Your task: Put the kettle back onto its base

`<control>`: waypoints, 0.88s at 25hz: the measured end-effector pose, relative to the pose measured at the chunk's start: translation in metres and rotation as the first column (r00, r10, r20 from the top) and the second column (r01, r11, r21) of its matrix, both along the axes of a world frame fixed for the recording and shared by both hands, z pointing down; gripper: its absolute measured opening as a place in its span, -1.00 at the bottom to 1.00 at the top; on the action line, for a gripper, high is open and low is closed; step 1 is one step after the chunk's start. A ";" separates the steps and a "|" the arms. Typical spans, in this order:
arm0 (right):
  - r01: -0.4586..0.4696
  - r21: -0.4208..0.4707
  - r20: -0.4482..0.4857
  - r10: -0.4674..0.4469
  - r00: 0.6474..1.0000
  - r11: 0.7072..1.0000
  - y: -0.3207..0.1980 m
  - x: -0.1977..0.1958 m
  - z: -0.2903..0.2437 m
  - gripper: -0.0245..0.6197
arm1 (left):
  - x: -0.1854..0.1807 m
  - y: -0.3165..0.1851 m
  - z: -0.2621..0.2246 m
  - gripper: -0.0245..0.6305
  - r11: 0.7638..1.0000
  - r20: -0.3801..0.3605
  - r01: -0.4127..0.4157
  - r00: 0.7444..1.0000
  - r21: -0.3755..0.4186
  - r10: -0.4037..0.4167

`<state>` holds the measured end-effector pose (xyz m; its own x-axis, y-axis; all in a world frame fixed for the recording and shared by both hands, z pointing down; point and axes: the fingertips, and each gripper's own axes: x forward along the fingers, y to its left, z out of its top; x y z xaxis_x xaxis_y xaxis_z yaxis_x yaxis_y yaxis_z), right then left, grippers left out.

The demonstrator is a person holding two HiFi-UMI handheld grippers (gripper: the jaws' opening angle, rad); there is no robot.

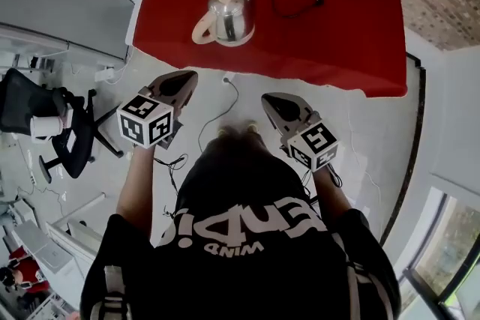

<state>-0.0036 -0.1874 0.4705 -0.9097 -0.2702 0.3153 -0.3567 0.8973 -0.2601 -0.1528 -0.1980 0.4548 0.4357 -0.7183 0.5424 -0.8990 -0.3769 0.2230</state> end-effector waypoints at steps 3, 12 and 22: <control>0.002 0.003 0.007 -0.002 1.000 1.000 0.001 -0.006 0.001 -0.85 | 0.014 0.020 -0.013 -0.90 0.999 -0.050 -0.027 0.998 0.034 0.029; -0.029 0.024 0.004 0.029 1.000 0.999 0.030 -0.020 -0.002 -0.85 | 0.008 0.073 -0.019 -0.90 0.995 -0.139 0.025 0.990 0.095 -0.011; -0.024 0.064 -0.013 0.025 1.000 0.998 0.132 -0.047 -0.014 -0.85 | -0.013 0.171 -0.009 -0.90 0.996 -0.116 0.003 0.993 0.087 0.007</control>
